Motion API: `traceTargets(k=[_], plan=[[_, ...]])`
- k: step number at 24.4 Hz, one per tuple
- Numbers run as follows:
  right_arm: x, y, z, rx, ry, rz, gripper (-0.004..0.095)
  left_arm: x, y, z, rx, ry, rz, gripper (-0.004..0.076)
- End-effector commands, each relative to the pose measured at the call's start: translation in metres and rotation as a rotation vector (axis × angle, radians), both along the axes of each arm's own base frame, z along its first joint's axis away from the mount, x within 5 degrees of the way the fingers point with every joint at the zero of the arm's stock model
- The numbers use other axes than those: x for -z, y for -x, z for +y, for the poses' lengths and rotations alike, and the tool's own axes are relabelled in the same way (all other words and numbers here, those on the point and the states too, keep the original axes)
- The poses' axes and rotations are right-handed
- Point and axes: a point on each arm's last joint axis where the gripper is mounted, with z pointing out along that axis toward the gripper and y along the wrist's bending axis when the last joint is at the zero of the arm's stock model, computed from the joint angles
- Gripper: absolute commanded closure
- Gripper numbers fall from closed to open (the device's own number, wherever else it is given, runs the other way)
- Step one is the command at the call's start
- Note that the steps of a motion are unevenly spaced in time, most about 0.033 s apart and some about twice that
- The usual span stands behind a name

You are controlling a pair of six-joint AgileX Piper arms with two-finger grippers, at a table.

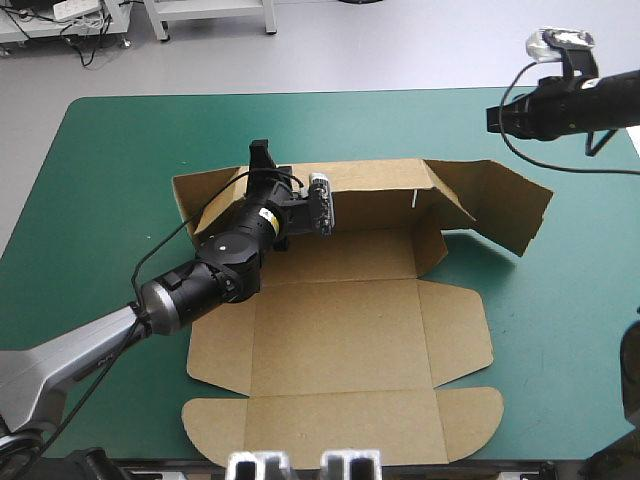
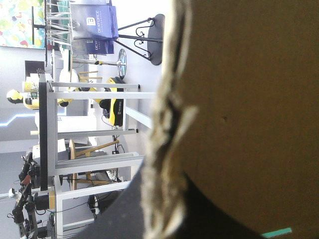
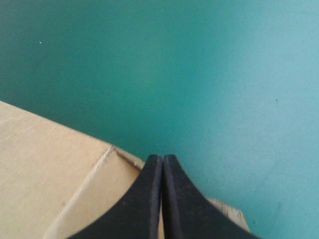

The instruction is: Fold the box

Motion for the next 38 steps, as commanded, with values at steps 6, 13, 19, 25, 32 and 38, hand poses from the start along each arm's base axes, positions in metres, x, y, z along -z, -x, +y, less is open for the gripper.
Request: traceTargets(k=[6, 13, 19, 25, 32, 38], plan=[[0.022, -0.051, 0.008, -0.03, -0.033, 0.037, 0.0917, -0.024, 0.005, 0.002, 0.024, 0.037, -0.071, 0.0734], [0.066, -0.056, 0.004, -0.037, 0.018, 0.169, 0.0918, -0.016, 0.001, 0.0, 0.01, 0.016, -0.056, 0.0734], [0.084, -0.033, 0.006, -0.107, 0.046, 0.215, 0.0932, -0.006, -0.003, -0.002, -0.009, -0.01, -0.036, 0.0734], [0.071, -0.001, 0.017, -0.211, 0.003, 0.135, 0.0932, -0.004, -0.004, -0.003, -0.008, -0.018, -0.034, 0.0734], [0.137, 0.023, 0.026, -0.31, -0.045, 0.018, 0.0931, -0.004, -0.005, -0.001, -0.034, -0.027, -0.036, 0.0734], [0.146, 0.043, 0.03, -0.4, 0.029, -0.146, 0.0931, -0.004, -0.005, 0.0, -0.048, -0.032, -0.038, 0.0734]])
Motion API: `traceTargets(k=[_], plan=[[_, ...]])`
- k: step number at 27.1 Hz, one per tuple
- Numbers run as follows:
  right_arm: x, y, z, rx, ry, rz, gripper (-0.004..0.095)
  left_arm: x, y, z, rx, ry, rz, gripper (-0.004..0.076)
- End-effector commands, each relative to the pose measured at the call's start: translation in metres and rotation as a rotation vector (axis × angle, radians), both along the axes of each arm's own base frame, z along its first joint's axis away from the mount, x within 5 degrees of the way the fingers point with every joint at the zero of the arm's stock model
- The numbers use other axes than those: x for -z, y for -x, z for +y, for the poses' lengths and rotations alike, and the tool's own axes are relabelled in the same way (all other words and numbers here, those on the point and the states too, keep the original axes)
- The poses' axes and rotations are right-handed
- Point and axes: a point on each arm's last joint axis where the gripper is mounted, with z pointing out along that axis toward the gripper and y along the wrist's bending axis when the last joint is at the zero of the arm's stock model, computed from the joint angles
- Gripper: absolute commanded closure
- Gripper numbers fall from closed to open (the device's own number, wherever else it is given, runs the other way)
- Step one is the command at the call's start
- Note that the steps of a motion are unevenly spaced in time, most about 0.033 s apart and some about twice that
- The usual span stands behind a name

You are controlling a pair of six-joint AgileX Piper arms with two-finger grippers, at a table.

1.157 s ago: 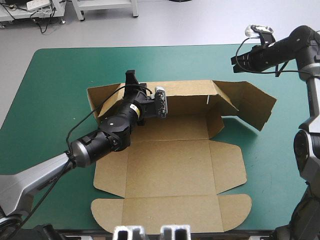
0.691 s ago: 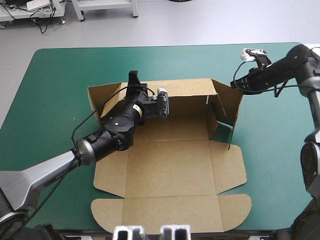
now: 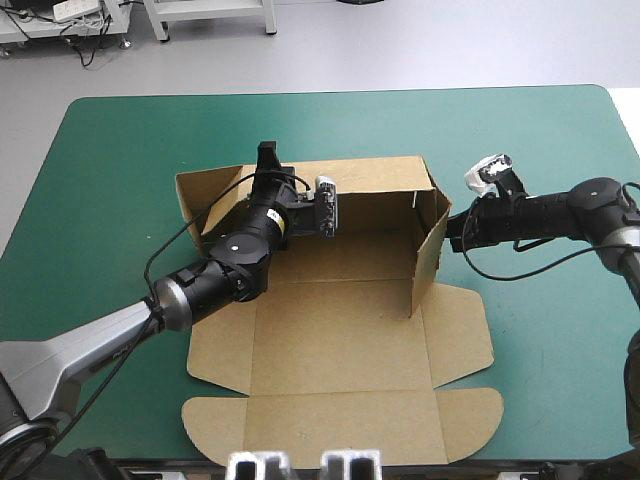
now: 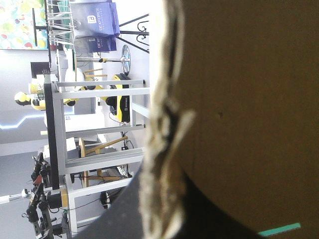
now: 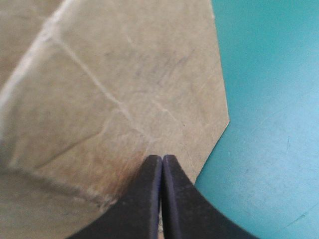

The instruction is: Fold the box

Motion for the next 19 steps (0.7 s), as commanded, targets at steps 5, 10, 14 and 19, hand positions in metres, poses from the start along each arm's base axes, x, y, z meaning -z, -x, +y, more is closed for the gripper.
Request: traceTargets(k=[5, 10, 14, 19], plan=[[-0.015, 0.008, -0.005, 0.012, 0.085, -0.028, 0.0786, -0.017, 0.002, 0.005, -0.035, 0.039, -0.035, 0.0734], [-0.011, 0.015, -0.005, -0.058, 0.117, 0.016, 0.0566, -0.017, 0.002, 0.005, -0.035, 0.039, -0.035, 0.0734], [-0.011, 0.019, -0.003, -0.102, 0.107, 0.037, 0.0547, -0.017, 0.002, 0.005, -0.035, 0.039, -0.035, 0.0734], [-0.012, 0.015, -0.004, -0.115, 0.131, -0.027, 0.0547, -0.017, 0.002, 0.004, -0.028, 0.027, -0.037, 0.0734]])
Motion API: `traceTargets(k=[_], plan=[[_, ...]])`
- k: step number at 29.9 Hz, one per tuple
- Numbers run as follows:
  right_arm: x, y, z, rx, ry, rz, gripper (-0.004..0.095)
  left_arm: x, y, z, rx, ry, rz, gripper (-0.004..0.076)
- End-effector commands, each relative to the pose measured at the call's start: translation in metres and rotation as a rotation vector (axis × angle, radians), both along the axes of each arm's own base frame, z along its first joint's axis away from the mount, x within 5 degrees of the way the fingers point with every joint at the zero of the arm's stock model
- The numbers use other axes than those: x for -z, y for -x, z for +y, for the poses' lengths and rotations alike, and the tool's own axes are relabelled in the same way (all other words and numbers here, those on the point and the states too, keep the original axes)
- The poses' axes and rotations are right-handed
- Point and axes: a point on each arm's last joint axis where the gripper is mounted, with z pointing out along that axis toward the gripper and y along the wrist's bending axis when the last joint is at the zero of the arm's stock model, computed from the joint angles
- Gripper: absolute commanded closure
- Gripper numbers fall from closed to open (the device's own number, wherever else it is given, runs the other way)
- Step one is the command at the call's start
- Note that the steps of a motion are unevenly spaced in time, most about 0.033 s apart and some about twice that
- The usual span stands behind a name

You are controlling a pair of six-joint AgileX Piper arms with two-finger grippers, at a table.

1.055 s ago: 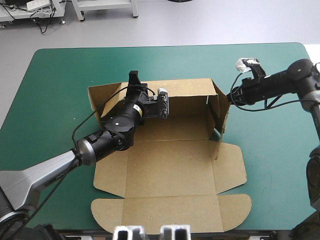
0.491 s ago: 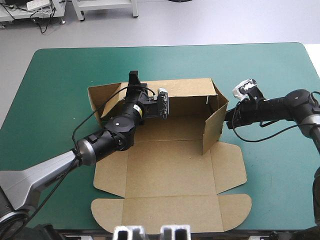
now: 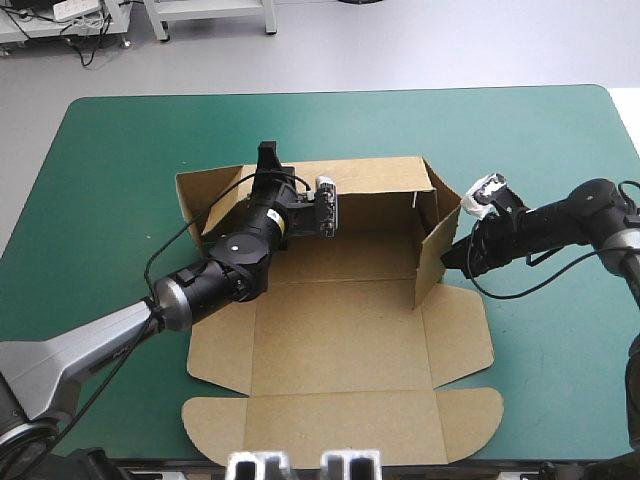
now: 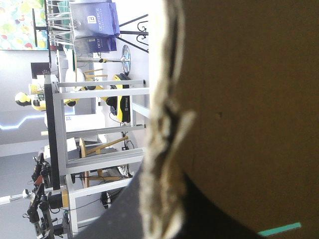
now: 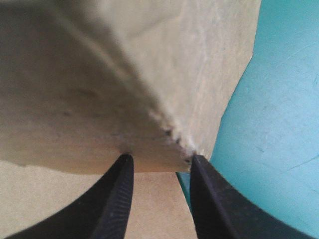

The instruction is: Fold the box

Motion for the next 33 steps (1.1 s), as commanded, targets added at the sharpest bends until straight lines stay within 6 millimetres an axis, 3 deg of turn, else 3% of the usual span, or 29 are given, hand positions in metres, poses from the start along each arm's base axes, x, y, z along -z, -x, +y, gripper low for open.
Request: traceTargets(k=[1, 6, 14, 22, 26, 29, 33], plan=[[-0.022, -0.002, 0.002, 0.016, -0.033, -0.132, 0.0547, -0.017, 0.002, 0.004, -0.025, 0.029, -0.039, 0.0734], [-0.03, -0.008, 0.012, -0.036, -0.124, -0.252, 0.0547, -0.017, 0.002, 0.004, -0.018, 0.024, -0.046, 0.0734], [-0.029, -0.01, 0.039, -0.075, -0.11, -0.292, 0.0547, -0.018, 0.002, 0.002, 0.004, 0.023, -0.055, 0.0734], [-0.035, -0.025, 0.043, 0.099, -0.118, -0.389, 0.0564, -0.02, 0.004, 0.0, 0.028, 0.04, -0.052, 0.0734], [-0.039, -0.029, 0.043, 0.172, -0.178, -0.398, 0.0694, -0.021, 0.005, -0.002, 0.057, 0.055, -0.049, 0.0734], [-0.04, -0.029, 0.045, 0.172, -0.188, -0.404, 0.0915, -0.021, 0.006, -0.005, 0.087, 0.066, -0.045, 0.0734], [-0.041, -0.029, 0.045, 0.179, -0.197, -0.403, 0.0915, -0.021, 0.006, -0.006, 0.104, 0.07, -0.045, 0.0734]])
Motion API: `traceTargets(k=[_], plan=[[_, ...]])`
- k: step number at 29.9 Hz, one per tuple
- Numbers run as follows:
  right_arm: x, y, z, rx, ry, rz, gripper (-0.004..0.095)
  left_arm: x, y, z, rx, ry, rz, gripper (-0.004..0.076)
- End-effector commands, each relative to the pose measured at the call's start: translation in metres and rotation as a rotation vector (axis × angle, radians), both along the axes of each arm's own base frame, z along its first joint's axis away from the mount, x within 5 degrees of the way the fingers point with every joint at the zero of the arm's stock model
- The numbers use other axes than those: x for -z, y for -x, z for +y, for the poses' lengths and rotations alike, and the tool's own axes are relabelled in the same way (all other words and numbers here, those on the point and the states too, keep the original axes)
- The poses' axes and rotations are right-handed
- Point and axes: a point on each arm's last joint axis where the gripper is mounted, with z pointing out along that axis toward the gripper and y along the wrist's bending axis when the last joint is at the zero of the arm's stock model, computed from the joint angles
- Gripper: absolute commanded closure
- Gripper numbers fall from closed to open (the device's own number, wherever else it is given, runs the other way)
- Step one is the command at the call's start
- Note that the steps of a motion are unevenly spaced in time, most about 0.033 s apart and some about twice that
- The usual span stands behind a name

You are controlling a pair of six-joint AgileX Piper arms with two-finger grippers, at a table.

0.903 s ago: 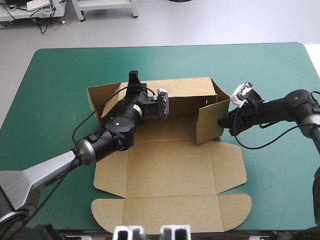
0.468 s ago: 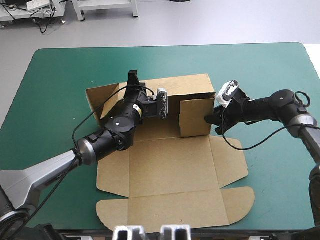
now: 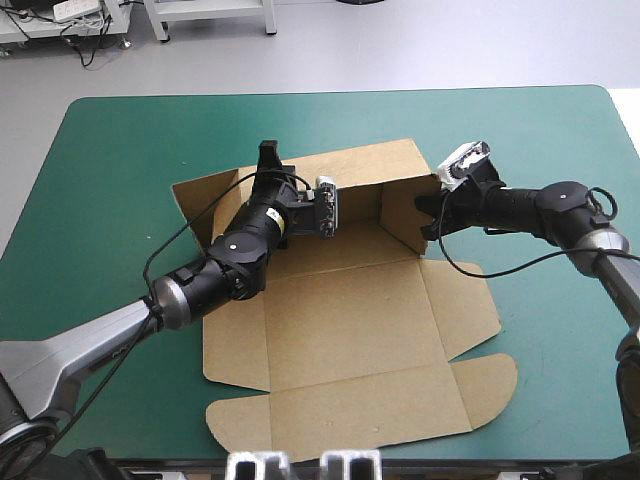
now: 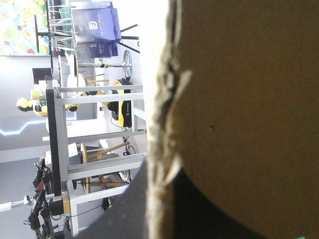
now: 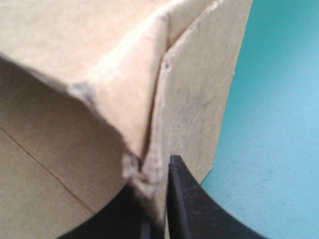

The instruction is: Fold the box

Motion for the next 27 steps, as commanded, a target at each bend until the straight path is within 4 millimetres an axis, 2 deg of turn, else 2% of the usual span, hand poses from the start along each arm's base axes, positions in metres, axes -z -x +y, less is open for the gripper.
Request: traceTargets(k=[1, 7, 10, 12, 15, 18, 20, 24, 27], plan=[[-0.025, 0.002, 0.003, 0.016, -0.085, -0.061, 0.0915, -0.021, 0.007, -0.004, 0.069, 0.063, -0.042, 0.0734], [-0.025, 0.002, 0.004, 0.021, -0.101, -0.043, 0.0915, -0.021, 0.005, -0.005, 0.078, 0.021, -0.071, 0.0733], [-0.025, 0.002, 0.004, 0.026, -0.111, -0.032, 0.0915, -0.019, 0.002, -0.002, 0.051, -0.015, -0.09, 0.0697], [-0.025, 0.003, 0.004, 0.026, -0.113, -0.03, 0.0915, -0.019, 0.002, -0.002, 0.045, -0.017, -0.091, 0.064], [-0.025, 0.003, 0.004, 0.029, -0.117, -0.026, 0.0915, -0.019, 0.003, -0.003, 0.054, -0.003, -0.086, 0.0502], [-0.025, 0.003, 0.004, 0.031, -0.111, -0.024, 0.0915, -0.019, 0.004, -0.006, 0.066, 0.053, -0.067, 0.0328], [-0.024, 0.002, 0.003, 0.04, -0.108, -0.014, 0.0915, -0.022, 0.006, -0.007, 0.071, 0.141, -0.046, 0.0262], [-0.023, 0.001, 0.001, 0.064, -0.09, -0.009, 0.0915, -0.038, 0.024, -0.013, 0.098, 0.278, -0.037, 0.0272], [-0.022, -0.001, -0.001, 0.1, -0.086, -0.012, 0.0915, -0.056, 0.044, -0.017, 0.136, 0.325, -0.068, 0.0274]])
